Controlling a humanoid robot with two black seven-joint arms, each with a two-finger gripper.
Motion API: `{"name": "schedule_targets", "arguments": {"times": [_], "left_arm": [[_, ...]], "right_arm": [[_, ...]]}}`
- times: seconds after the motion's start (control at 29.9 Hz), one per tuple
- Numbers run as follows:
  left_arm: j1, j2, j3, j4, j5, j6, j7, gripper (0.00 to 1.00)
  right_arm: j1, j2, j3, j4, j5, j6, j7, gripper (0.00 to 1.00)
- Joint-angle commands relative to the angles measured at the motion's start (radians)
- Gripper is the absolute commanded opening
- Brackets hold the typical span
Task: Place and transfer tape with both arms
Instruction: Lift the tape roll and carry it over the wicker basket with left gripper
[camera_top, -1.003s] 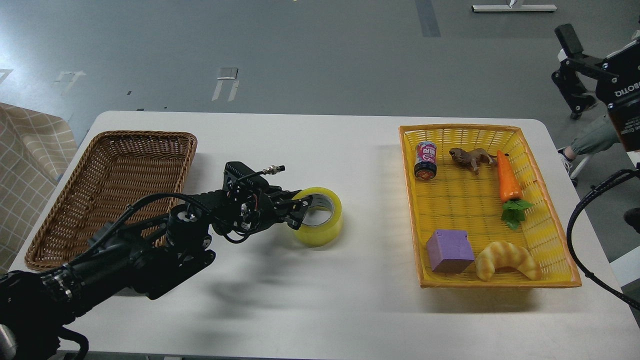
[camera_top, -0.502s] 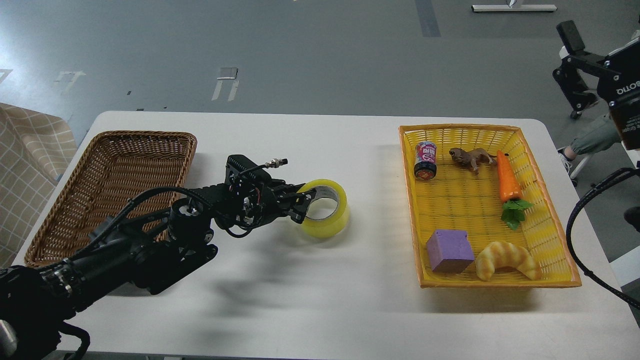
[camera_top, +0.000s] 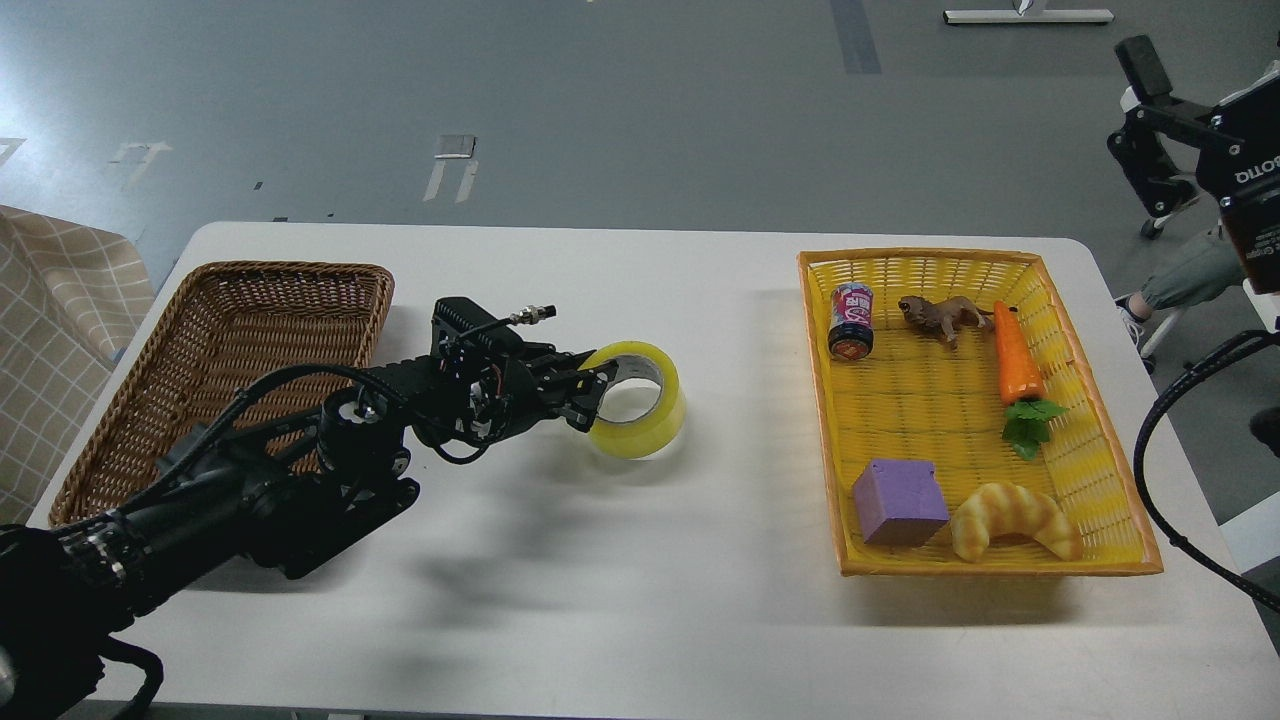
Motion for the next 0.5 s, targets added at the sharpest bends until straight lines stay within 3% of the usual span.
{"name": "schedule_targets", "arguments": {"times": [0.0,0.47], "left_arm": [[-0.048,0.01,0.0,0.001,-0.003,0.0,-0.002,0.0],[-0.154,0.122,0.003,0.019,-0.034,-0.003,-0.02,0.0]], "right_arm": [[0.007,-0.001,-0.001,-0.001,0.0,-0.001,0.0,1.0],[0.001,0.005,-0.004,-0.001,0.0,0.001,0.0,1.0]]}}
